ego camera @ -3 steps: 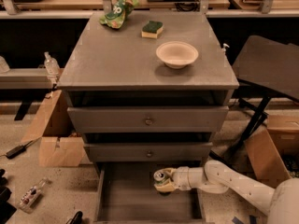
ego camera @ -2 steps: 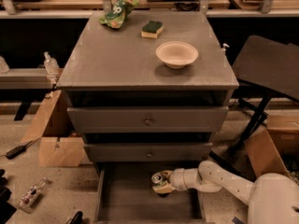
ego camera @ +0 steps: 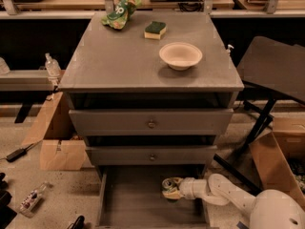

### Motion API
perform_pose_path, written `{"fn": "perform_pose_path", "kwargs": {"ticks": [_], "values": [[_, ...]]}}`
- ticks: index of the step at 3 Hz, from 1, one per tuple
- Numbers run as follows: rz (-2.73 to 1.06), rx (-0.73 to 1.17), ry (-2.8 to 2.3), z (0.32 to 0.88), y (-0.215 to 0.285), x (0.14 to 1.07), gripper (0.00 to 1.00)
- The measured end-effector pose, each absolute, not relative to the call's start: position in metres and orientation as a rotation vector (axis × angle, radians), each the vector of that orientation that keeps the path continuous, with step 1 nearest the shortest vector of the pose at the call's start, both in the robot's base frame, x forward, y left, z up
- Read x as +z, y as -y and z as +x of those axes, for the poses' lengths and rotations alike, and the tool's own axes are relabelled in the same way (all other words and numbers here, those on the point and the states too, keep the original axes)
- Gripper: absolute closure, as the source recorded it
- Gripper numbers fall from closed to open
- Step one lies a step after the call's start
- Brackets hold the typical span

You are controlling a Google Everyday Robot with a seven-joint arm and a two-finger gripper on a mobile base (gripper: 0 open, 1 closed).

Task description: Place green can into bottom drawer

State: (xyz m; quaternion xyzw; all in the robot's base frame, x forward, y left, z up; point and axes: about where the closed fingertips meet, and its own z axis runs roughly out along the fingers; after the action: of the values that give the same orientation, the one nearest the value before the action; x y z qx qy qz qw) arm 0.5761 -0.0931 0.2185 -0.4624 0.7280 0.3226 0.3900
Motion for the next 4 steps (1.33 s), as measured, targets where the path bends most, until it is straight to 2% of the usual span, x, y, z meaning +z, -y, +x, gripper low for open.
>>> {"fn": "perform_pose_path", "kwargs": {"ticks": [1,2,4], "values": [[-1.139,0.782,-1.87,0.5785,0.1099,0.2064,1.0],[-1.141,0.787,-1.868,0.5778,0.107,0.2061,0.82],[-1.144,0.797,-1.866,0.5763,0.1016,0.2048,0.35]]}}
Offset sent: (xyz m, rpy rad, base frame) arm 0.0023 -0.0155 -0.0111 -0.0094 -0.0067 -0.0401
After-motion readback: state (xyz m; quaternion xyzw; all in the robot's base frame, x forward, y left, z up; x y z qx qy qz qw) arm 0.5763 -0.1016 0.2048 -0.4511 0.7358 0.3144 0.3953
